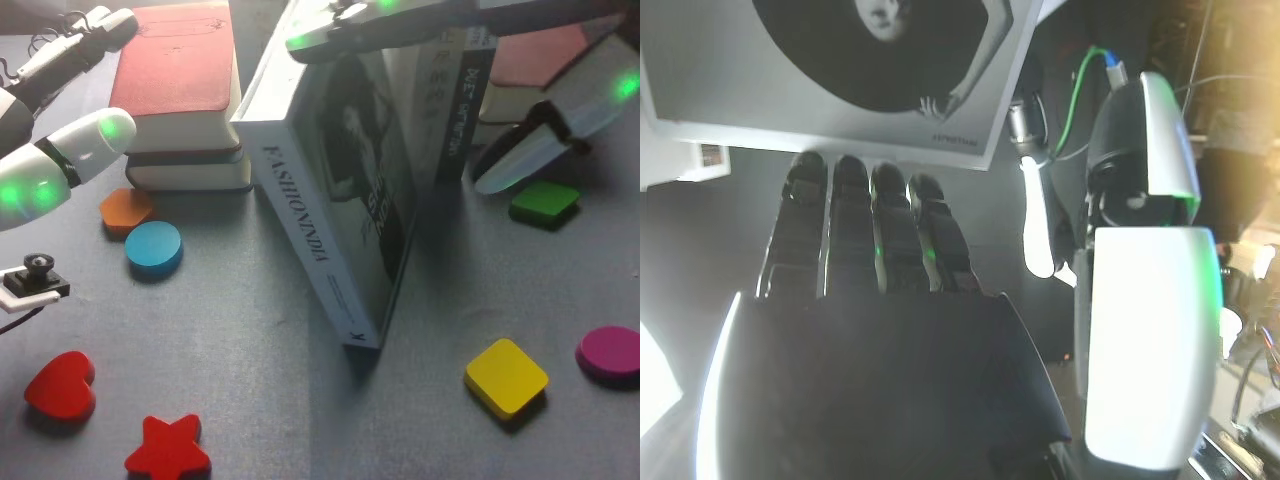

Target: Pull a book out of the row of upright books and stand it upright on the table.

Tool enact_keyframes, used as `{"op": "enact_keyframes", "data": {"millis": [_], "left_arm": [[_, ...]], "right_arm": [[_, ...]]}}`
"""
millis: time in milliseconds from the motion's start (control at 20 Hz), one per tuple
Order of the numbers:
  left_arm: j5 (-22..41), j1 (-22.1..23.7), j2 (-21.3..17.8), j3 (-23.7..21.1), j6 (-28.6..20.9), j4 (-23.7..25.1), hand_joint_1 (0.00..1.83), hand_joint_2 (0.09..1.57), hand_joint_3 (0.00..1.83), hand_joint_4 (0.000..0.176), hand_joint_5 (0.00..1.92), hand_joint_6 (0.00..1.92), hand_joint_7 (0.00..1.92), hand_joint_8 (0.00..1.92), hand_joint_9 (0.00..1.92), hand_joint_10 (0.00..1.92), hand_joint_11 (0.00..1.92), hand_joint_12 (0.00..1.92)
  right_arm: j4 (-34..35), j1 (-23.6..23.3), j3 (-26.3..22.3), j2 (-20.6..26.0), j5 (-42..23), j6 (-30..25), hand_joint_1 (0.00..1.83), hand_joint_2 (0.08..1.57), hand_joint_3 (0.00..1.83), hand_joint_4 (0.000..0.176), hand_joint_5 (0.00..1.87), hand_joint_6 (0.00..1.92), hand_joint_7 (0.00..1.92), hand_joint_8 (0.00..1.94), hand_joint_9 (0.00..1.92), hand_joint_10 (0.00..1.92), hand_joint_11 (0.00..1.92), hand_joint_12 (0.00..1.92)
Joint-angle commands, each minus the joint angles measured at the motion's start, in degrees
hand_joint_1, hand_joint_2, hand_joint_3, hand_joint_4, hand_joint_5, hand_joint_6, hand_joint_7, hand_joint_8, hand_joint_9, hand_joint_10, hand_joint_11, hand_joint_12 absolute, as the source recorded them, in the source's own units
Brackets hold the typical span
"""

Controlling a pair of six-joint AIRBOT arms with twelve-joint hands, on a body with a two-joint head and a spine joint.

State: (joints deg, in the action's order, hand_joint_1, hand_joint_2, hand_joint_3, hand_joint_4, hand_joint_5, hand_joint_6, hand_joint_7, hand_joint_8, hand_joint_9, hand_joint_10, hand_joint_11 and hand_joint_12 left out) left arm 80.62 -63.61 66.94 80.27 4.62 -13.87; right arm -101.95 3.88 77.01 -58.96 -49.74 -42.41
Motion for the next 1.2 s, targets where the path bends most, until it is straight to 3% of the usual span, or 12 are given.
{"op": "enact_keyframes", "data": {"millis": [0,50,100,200,250,300,450,700,750,800,1000,1150], "left_arm": [[7.68,0.68,0.05,0.11,-0.5,-0.9,0.31,1.38,0.0,0.053,0.24,0.02,0.07,0.0,0.0,0.0,0.0,0.0],[7.87,0.66,-0.02,-0.02,-0.5,-0.95,0.31,1.38,0.0,0.057,0.23,0.02,0.05,0.0,0.0,0.0,0.0,0.0],[8.18,0.53,-0.11,-0.15,-0.5,-1.13,0.34,1.38,0.0,0.049,0.22,0.01,0.04,0.0,0.0,0.0,0.0,0.0],[8.99,0.25,-0.39,-0.45,-0.49,-1.61,0.37,1.37,0.0,0.056,0.21,0.0,0.04,0.0,0.0,0.0,0.0,0.0],[9.48,0.04,-0.69,-0.68,-0.42,-1.86,0.34,1.37,0.0,0.059,0.19,0.0,0.03,0.0,0.0,0.0,0.0,0.0],[9.79,-0.07,-0.91,-0.88,-0.29,-2.01,0.31,1.36,0.0,0.062,0.17,0.0,0.03,0.0,0.0,0.0,0.0,0.0],[10.53,-0.26,-1.26,-1.26,-0.17,-2.18,0.29,1.36,0.0,0.062,0.13,0.0,0.0,0.0,0.0,0.0,0.02,0.01],[12.93,-0.59,-2.24,-2.28,0.53,-2.58,0.34,1.36,0.0,0.028,0.13,0.0,0.0,0.0,0.0,0.0,0.0,0.02],[13.51,-0.59,-2.55,-2.59,0.83,-2.59,0.34,1.37,0.0,0.018,0.11,0.0,0.0,0.0,0.0,0.0,0.0,0.03],[13.98,-0.59,-2.87,-2.86,1.19,-2.59,0.38,1.37,0.0,0.0,0.13,0.0,0.01,0.0,0.0,0.0,0.0,0.27],[15.9,-0.78,-3.8,-3.93,2.08,-2.72,0.14,1.34,0.0,0.068,0.03,0.0,0.0,0.0,0.0,0.0,0.0,0.0],[16.16,-0.78,-3.84,-3.95,2.18,-2.6,0.18,1.33,0.0,0.089,0.0,0.0,0.0,0.0,0.0,0.0,0.0,0.0]], "right_arm": [[4.54,-0.38,-0.41,0.85,0.58,-0.21,0.73,1.07,0.04,0.0,0.0,0.0,0.0,0.0,0.01,0.01,0.0,0.0],[6.38,-0.38,-1.74,2.62,0.58,1.42,0.75,1.05,0.02,0.01,0.0,0.0,0.0,0.0,0.0,0.0,0.0,0.0],[8.67,-0.38,-3.04,4.28,0.59,3.62,0.83,0.95,0.0,0.016,0.0,0.0,0.01,0.02,0.18,0.24,0.0,1.13],[13.14,-0.38,-5.63,7.34,0.91,9.12,0.57,1.11,0.03,0.035,0.0,0.0,0.0,0.0,0.01,0.06,0.0,1.14],[14.92,-0.38,-6.46,8.59,1.01,10.83,0.55,1.24,0.05,0.06,0.0,0.0,0.0,0.0,0.0,0.01,0.0,0.72],[16.45,-0.38,-7.24,9.87,1.04,11.54,0.49,1.31,0.04,0.01,0.0,0.0,0.0,0.0,0.0,0.0,0.0,0.57],[20.86,1.39,-7.97,11.9,1.36,13.93,0.36,1.27,0.0,0.108,0.0,0.0,0.0,0.0,0.0,0.0,0.0,0.15],[41.41,11.23,-10.78,16.16,1.33,31.11,0.29,1.19,0.0,0.076,0.0,0.0,0.0,0.0,0.0,0.0,0.0,0.51],[45.99,13.43,-11.4,16.83,0.9,35.11,0.35,1.17,0.0,0.046,0.0,0.0,0.0,0.0,0.0,0.0,0.0,0.57],[50.92,15.61,-12.02,17.51,0.18,38.83,0.35,1.17,0.0,0.052,0.0,0.0,0.0,0.0,0.0,0.0,0.0,0.44],[68.14,26.33,-12.76,18.24,-6.03,50.39,0.42,1.17,0.0,0.036,0.0,0.0,0.0,0.0,0.02,0.01,0.0,0.46],[74.06,30.69,-12.38,17.45,-9.55,52.7,0.39,1.19,0.0,0.012,0.0,0.0,0.0,0.0,0.08,0.03,0.0,0.71]]}}
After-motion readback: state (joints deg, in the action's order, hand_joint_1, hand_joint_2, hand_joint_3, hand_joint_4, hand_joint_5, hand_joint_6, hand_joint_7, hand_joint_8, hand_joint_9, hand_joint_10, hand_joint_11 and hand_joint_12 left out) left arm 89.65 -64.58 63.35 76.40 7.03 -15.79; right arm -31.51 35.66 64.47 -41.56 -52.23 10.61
